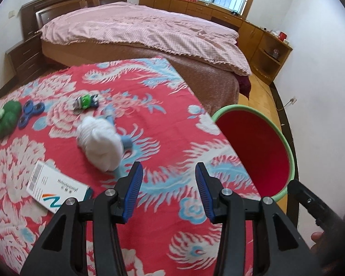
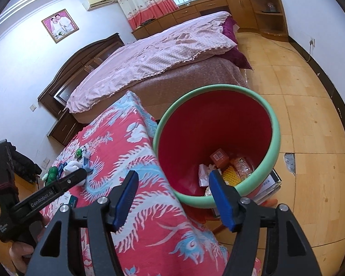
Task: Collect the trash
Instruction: 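Grasp the white medicine box with the left tool while the right tool grasps the white cloth, then carry the medicine box and white cloth over the red bucket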
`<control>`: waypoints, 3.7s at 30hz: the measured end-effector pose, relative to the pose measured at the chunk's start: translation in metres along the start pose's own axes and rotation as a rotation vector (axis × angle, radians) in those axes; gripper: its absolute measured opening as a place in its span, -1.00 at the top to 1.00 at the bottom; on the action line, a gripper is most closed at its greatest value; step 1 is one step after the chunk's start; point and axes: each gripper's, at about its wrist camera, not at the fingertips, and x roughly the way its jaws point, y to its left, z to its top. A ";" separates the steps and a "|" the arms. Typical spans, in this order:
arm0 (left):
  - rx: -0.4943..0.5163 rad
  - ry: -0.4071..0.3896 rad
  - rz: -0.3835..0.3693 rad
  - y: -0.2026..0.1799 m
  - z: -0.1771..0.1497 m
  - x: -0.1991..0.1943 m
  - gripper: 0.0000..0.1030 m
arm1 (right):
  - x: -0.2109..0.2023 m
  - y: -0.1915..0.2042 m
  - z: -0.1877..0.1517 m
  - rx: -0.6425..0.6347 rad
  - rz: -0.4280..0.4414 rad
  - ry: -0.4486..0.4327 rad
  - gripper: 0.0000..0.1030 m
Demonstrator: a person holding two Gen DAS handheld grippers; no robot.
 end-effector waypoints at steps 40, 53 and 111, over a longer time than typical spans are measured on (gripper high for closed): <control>-0.234 -0.017 0.239 0.139 -0.049 -0.051 0.08 | 0.035 0.078 -0.025 -0.149 0.076 0.108 -0.31; -0.287 0.002 0.272 0.165 -0.024 -0.025 -0.03 | 0.060 0.120 -0.021 -0.239 0.103 0.138 -0.31; -0.238 -0.085 0.191 0.166 -0.025 -0.041 0.02 | 0.030 0.153 -0.017 -0.265 0.246 0.040 0.76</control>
